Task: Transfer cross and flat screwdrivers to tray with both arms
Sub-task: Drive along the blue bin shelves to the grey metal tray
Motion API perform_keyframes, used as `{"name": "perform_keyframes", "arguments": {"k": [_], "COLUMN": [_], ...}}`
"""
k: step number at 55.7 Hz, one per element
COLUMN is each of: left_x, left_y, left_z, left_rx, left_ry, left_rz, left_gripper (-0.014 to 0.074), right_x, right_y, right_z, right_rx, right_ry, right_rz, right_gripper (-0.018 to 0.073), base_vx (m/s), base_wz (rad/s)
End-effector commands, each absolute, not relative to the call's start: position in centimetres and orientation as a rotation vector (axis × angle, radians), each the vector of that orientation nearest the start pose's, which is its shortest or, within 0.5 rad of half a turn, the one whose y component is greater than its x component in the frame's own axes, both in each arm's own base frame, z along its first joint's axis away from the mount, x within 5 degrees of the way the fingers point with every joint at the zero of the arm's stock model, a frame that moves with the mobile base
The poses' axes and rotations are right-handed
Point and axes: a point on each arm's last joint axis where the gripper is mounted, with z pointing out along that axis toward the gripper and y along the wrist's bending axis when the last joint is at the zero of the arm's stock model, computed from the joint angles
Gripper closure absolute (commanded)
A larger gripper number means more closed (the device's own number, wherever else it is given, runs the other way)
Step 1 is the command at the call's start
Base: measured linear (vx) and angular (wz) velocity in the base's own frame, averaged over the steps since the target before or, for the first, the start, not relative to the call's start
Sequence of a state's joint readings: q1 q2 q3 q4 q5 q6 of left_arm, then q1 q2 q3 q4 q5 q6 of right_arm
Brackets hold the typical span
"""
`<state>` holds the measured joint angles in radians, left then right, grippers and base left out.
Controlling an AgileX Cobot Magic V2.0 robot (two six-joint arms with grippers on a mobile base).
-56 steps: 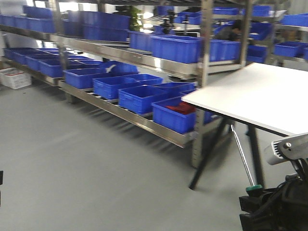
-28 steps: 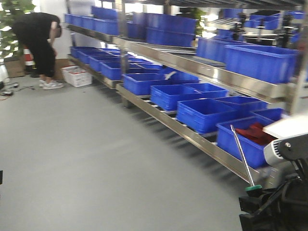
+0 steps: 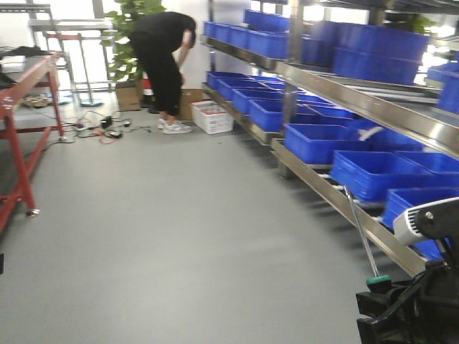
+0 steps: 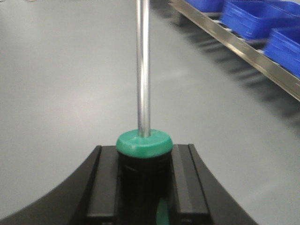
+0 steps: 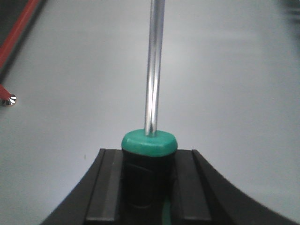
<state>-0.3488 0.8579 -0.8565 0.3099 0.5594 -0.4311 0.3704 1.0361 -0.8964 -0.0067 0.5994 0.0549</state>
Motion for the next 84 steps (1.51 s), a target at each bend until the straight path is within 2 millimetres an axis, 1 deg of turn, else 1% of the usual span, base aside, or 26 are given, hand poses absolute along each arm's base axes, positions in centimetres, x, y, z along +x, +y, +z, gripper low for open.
{"name": "perform_keyframes", "arguments": {"k": [1,25,52,68,84], "left_x": [16.80,16.91,16.96,16.96,17.05], "left_y": [-4.69,-4.74,-4.75,-4.75,-4.79], "left_z": [38.45,38.37,38.34,38.34,38.27], "left_rx": [0.092,0.092,0.093,0.093,0.093], "left_ry": [1.898,1.903,1.905,1.905,1.908], "left_rz": [-0.198,-0.197,-0.196,-0.196,-0.195], "left_gripper": [0.0594,0.0594,0.0594,0.0594,0.0594], "right_x": [20.03,20.03,20.03,20.03,20.03], "right_y": [7.64,7.64,7.64,7.64,7.64], "right_z": [35.90,35.90,35.90,35.90,35.90], "right_rx": [-0.340,-0.340,-0.340,-0.340,-0.340], "right_ry": [2.075,2.075,2.075,2.075,2.075], "right_rz": [0.238,0.238,0.238,0.238,0.238], "right_gripper": [0.0567,0.0567,0.0567,0.0567,0.0567], "base_vx": [0.62,0.62,0.59,0.56,0.51], "base_wz": [0.47,0.37,0.18,-0.04,-0.39]}}
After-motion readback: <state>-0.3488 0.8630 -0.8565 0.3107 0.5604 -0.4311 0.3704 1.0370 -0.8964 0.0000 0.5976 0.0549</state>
